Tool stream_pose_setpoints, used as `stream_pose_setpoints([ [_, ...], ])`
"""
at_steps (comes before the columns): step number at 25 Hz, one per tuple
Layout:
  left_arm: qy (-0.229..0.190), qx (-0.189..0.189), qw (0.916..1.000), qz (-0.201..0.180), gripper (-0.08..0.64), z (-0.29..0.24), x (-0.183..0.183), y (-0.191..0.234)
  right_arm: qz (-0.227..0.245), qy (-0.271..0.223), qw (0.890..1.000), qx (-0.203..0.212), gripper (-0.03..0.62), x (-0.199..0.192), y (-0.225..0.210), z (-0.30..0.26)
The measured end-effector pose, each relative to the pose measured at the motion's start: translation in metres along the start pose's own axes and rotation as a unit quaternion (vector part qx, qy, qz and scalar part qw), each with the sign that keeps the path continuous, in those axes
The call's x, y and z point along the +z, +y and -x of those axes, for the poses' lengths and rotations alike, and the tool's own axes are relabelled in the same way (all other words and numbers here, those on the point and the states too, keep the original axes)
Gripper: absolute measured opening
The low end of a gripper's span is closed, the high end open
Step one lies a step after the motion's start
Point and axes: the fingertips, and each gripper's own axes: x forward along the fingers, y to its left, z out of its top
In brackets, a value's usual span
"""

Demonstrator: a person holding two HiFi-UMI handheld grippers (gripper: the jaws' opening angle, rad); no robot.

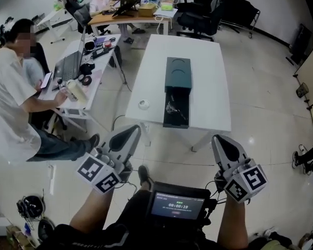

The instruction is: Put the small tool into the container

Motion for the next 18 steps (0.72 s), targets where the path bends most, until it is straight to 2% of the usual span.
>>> stream_pose_setpoints([
  [5,0.021,0.029,0.9991,-0.021,0.031,0.033,-0.006,-0.063,-0.007,-0.002,1.000,0.024,0.009,-0.007,0.010,0.058],
  [9,0.035,0.040,0.9981,-0.033,0.031,0.066,-0.004,-0.106,-0.006,-0.012,0.999,0.040,0.009,-0.001,0.034,0.097],
  [13,0.029,0.030,0.9983,-0.042,0.031,0.103,0.002,-0.130,0.002,-0.023,0.999,0.032,0.009,-0.003,0.069,0.128],
  [18,0.030,0.012,0.9985,-0.044,0.031,0.174,-0.004,-0.147,0.005,-0.027,1.000,0.009,0.009,-0.013,0.139,0.162],
])
